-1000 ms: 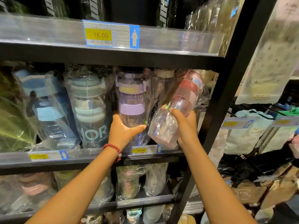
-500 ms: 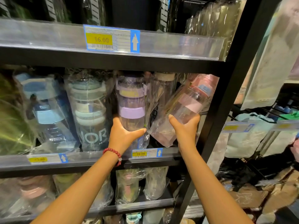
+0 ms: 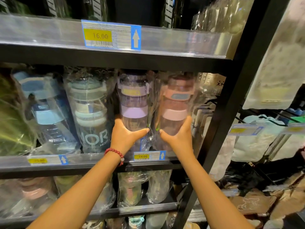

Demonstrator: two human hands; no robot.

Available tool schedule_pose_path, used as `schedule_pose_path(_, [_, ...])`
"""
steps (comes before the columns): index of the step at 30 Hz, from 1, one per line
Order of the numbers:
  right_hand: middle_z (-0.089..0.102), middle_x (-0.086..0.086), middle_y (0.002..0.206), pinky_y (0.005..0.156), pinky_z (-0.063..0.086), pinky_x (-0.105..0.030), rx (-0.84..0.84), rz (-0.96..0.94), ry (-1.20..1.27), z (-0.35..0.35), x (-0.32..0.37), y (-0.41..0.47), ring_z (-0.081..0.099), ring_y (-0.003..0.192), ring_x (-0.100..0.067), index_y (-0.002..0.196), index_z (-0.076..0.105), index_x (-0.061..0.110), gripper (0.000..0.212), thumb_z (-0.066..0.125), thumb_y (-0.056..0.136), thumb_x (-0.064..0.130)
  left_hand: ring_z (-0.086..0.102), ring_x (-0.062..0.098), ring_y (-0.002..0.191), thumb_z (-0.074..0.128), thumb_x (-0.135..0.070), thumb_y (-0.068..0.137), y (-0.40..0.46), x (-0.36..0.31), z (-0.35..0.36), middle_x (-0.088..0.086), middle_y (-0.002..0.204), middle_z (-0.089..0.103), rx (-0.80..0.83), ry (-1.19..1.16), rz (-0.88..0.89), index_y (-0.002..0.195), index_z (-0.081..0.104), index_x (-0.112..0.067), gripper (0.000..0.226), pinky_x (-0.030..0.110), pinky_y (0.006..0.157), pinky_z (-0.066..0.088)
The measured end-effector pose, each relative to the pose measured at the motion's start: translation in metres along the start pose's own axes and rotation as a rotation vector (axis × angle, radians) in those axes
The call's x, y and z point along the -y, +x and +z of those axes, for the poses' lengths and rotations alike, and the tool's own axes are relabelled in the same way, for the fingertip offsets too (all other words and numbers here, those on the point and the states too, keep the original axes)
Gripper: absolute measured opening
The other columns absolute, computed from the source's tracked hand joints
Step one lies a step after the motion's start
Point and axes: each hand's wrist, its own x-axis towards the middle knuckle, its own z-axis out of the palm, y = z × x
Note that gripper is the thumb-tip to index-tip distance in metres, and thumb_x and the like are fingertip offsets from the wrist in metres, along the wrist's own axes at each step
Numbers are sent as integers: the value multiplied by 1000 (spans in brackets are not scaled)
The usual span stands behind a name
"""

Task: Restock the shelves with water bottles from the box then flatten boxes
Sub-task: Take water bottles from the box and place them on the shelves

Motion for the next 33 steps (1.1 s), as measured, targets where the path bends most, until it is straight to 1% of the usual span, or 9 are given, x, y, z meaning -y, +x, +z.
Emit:
schedule_pose_path(4, [41, -5, 132, 80, 33, -10, 40, -35, -71, 4, 3, -2, 43, 114, -13, 139, 23, 12, 90, 81, 70, 22, 55, 23, 103, 90, -35, 55, -3, 3, 3, 6, 108, 52, -64, 42, 11, 106, 37, -9, 78, 36, 86, 50])
schedule_pose_path(8, [45, -5, 135, 80, 35, -13, 49, -18, -58, -6, -1, -1, 47, 115, -14, 140, 25, 14, 90, 81, 71, 22, 56, 28, 104, 88, -46, 52, -7, 3, 9, 11, 112, 55, -112, 111, 40, 109, 38, -6, 86, 45, 85, 51])
schedule_pose_path(13, [43, -3, 141, 92, 40, -25, 81, 2, -73, -10, -3, -6, 45, 125, -19, 144, 24, 16, 95, 82, 71, 32, 54, 25, 108, 87, -54, 45, -8, 4, 4, 9, 116, 53, -68, 98, 50, 113, 37, -8, 96, 45, 88, 51])
schedule_pose_path(16, [40, -1, 144, 98, 42, -30, 130, 45, -65, -12, -4, -7, 43, 128, -18, 147, 21, 18, 108, 80, 62, 49, 54, 21, 105, 84, -60, 39, -9, 5, -4, 6, 114, 52, 45, 106, 28, 107, 36, -14, 95, 40, 87, 50])
schedule_pose_path(18, [37, 1, 147, 102, 41, -35, 171, 86, -58, -14, -3, -7, 41, 131, -18, 149, 18, 22, 115, 78, 56, 55, 55, 20, 103, 84, -55, 42, -8, 7, -9, 6, 112, 52, 98, 115, 20, 104, 37, -16, 87, 35, 84, 49])
schedule_pose_path(21, [39, 0, 146, 97, 39, -29, 216, 87, -78, -18, -4, -5, 42, 129, -19, 150, 16, 21, 107, 84, 68, 31, 53, 18, 94, 87, -28, 61, -7, 11, -15, 1, 102, 52, 110, 167, 50, 102, 37, -10, 67, 20, 70, 42])
schedule_pose_path(23, [41, 1, 144, 94, 38, -25, 219, 73, -106, -18, -5, -6, 43, 128, -19, 149, 19, 19, 100, 82, 71, 22, 50, 12, 84, 88, -24, 61, -10, 10, -15, -8, 91, 49, 71, 160, 71, 100, 36, -9, 67, 12, 60, 38])
schedule_pose_path(28, [47, -1, 140, 96, 43, -31, 160, 44, -130, -13, -9, -8, 49, 124, -20, 144, 27, 19, 94, 83, 69, 27, 55, 21, 88, 90, -33, 56, -13, 10, -7, 3, 99, 53, -34, 205, 109, 96, 33, -13, 72, 31, 68, 46])
schedule_pose_path(33, [48, -1, 140, 95, 45, -33, 148, 19, -187, -13, -8, -9, 50, 122, -22, 143, 27, 18, 93, 83, 69, 32, 56, 23, 91, 89, -38, 55, -13, 10, -7, 5, 102, 55, -42, 214, 116, 95, 32, -15, 74, 34, 71, 49])
